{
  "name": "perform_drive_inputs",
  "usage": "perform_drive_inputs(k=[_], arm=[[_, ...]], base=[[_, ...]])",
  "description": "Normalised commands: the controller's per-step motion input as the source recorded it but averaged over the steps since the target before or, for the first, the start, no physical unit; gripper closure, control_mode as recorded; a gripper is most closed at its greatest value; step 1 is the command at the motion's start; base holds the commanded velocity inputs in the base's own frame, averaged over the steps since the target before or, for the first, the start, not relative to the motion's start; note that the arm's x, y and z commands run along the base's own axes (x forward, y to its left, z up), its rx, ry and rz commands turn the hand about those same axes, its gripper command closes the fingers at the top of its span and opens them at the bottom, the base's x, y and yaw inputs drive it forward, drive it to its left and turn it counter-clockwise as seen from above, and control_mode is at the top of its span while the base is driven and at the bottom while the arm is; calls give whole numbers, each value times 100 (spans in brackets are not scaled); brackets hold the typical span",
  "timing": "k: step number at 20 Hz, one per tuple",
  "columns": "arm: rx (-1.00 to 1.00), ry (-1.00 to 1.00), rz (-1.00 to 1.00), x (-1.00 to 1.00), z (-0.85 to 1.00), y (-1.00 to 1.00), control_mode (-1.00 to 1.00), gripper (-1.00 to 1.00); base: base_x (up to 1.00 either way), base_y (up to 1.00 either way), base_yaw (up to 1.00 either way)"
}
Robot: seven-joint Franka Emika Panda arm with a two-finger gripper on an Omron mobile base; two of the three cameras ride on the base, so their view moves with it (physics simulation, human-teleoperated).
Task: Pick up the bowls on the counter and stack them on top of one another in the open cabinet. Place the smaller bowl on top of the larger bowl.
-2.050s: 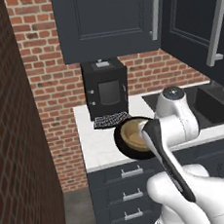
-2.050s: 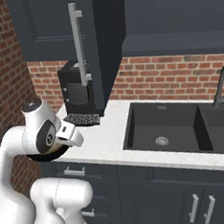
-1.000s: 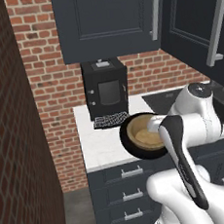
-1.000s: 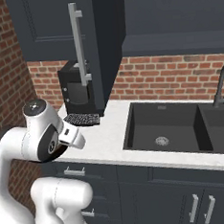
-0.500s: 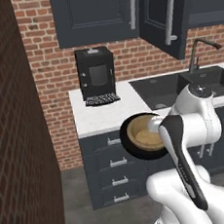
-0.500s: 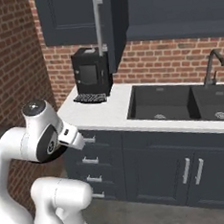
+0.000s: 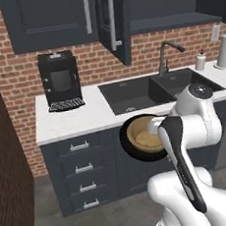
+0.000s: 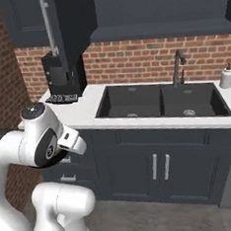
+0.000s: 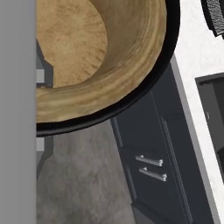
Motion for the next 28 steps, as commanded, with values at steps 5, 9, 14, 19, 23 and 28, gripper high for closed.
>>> perform_drive_inputs(k=[5,9,14,19,23,28], arm=[[0,0,0,0,0,0,100,100],[0,0,0,0,0,0,100,100],[0,0,0,0,0,0,100,100],[0,0,0,0,0,0,100,100],[0,0,0,0,0,0,100,100],[0,0,0,0,0,0,100,100]], base=[[38,-100,0],[77,-90,4],[100,-65,1],[69,-4,-1],[65,8,-2],[56,3,-3]])
